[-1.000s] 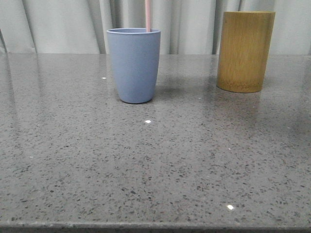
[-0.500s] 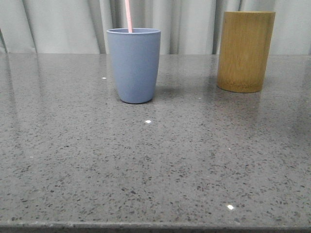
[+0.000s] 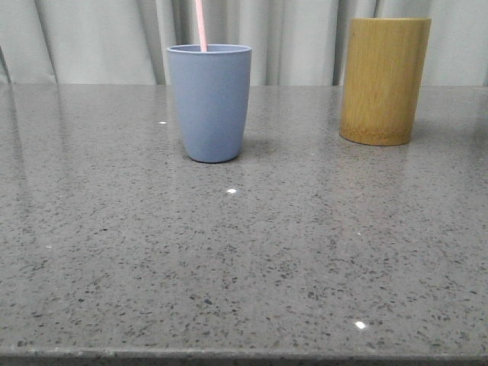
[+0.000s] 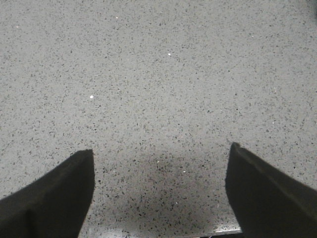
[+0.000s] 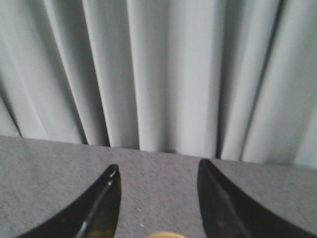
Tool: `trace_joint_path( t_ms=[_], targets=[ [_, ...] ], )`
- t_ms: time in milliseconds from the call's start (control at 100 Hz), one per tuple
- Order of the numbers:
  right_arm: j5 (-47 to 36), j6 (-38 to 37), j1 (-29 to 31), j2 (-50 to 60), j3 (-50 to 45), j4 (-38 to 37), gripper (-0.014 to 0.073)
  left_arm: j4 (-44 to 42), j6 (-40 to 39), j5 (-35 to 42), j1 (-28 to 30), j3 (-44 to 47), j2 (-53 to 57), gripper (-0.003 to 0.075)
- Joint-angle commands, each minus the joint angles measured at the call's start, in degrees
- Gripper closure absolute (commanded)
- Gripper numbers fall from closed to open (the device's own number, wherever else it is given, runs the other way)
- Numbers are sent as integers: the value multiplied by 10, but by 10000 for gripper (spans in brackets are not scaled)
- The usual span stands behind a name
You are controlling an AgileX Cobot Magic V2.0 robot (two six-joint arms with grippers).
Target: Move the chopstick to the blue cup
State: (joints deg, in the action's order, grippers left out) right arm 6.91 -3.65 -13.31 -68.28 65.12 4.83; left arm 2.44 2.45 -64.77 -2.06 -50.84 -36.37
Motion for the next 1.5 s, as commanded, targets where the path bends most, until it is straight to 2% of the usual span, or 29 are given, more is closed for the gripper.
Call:
trace_joint_path(
  t_ms=[0,250,560,770,1050,1120,1190,1360,1430,1490],
  targets=[
    [-8,9,26,55,-22,-17,221,6,-2,29,1,-13,-2,185],
    [137,9,46,188,-123,-79,221,6,-2,29,1,-13,-2,185],
    [321,9,46,337,-196,-93,221,6,-2,29,1,-13,-2,185],
    [370,9,46,417,-234,-93,221,6,-2,29,1,-13,-2,185],
    [350,9,46,451,-252,-93,227,6,-2,29,1,-13,-2,197],
    [349,9,46,451,-252,-93,277,6,-2,29,1,-13,-2,244],
    [349,9,46,451,-252,-93,372,6,-2,29,1,-13,-2,330],
    [349,9,46,451,-252,-93,662,6,-2,30,1,-13,-2,623],
    [349,8,46,451,-252,-93,658,6,-2,31,1,-13,-2,741],
    [350,8,46,451,-252,-93,662,6,-2,31,1,-13,-2,739]
  ],
)
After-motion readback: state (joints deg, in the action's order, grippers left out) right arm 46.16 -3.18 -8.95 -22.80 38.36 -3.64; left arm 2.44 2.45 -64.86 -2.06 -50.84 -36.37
